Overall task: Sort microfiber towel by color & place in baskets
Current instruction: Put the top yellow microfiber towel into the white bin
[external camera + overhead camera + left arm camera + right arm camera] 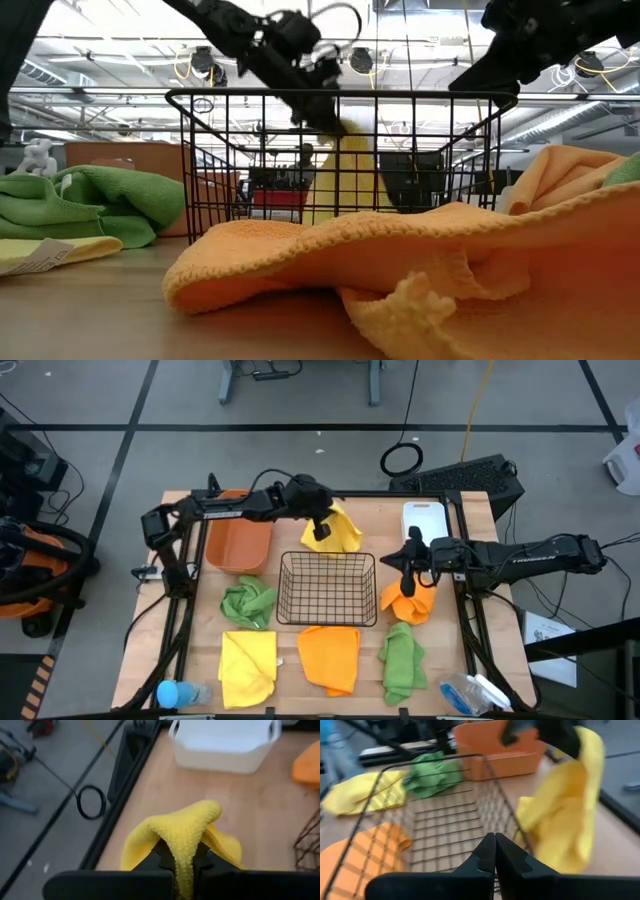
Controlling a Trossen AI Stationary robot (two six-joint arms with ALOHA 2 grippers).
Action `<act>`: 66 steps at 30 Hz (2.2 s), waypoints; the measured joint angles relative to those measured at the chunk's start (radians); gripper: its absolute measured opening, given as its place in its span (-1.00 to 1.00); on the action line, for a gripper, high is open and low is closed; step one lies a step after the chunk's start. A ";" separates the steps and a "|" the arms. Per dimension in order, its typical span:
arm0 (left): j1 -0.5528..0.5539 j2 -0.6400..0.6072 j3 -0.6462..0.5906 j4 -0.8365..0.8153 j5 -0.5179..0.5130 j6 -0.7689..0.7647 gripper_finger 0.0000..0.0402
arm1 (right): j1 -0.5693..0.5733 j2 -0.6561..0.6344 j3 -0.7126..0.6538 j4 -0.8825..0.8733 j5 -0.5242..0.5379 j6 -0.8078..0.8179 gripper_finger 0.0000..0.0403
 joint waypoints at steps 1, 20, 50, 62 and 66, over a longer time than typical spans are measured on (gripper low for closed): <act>-0.007 -0.017 0.000 0.000 0.000 0.004 -0.97 | 0.000 0.003 0.000 0.009 0.023 -0.007 -1.00; -0.124 -0.211 0.000 0.068 -0.003 0.140 -0.97 | -0.093 0.111 0.000 0.336 0.174 -0.305 0.21; -0.161 -0.259 0.000 0.247 0.086 0.154 -0.97 | -0.135 0.531 0.093 0.889 0.082 -0.118 0.68; -0.204 -0.259 0.000 0.178 0.087 0.112 -0.94 | -0.129 0.738 0.290 0.821 0.074 -0.196 -0.17; -0.217 -0.259 0.000 0.122 0.087 0.101 -0.90 | -0.129 0.722 0.291 0.785 0.078 -0.227 -0.80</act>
